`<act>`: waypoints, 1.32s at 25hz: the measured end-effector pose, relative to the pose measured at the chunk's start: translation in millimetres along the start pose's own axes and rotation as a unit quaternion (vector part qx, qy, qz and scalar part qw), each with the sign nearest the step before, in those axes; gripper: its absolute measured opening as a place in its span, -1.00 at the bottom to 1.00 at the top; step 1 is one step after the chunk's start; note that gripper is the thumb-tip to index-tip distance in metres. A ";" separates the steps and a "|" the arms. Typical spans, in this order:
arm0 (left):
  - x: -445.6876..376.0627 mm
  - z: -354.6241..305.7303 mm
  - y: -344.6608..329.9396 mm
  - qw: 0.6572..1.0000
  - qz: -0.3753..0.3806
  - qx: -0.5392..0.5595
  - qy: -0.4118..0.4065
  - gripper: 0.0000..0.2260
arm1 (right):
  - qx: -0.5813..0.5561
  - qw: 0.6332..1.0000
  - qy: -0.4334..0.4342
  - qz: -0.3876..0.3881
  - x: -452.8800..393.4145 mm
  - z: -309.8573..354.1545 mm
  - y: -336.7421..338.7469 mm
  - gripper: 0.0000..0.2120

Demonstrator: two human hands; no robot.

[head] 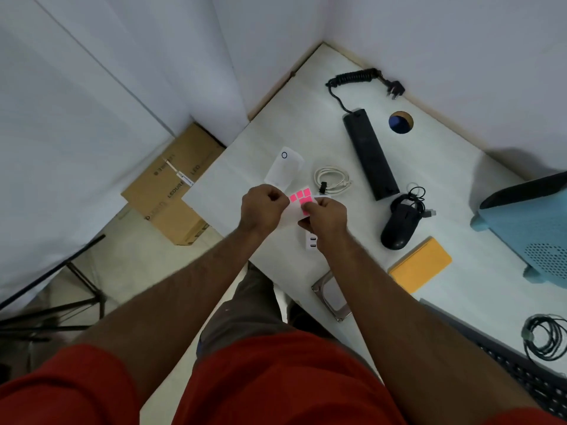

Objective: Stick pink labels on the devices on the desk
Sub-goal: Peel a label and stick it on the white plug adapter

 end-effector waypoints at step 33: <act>-50.5 2.5 -33.7 0.978 -0.196 0.062 -0.039 -0.78 | 0.106 0.992 0.067 0.018 -67.4 -13.1 -8.1 -0.95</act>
Point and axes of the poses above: each hand's wrist, its own x-axis away from the middle knuckle, its own y-axis out of the back of the hand, z = x × y, the point moved 10 cm from there along -x, towards the middle knuckle, and after that the axes turned 8 degrees about y, right-handed, at the moved point
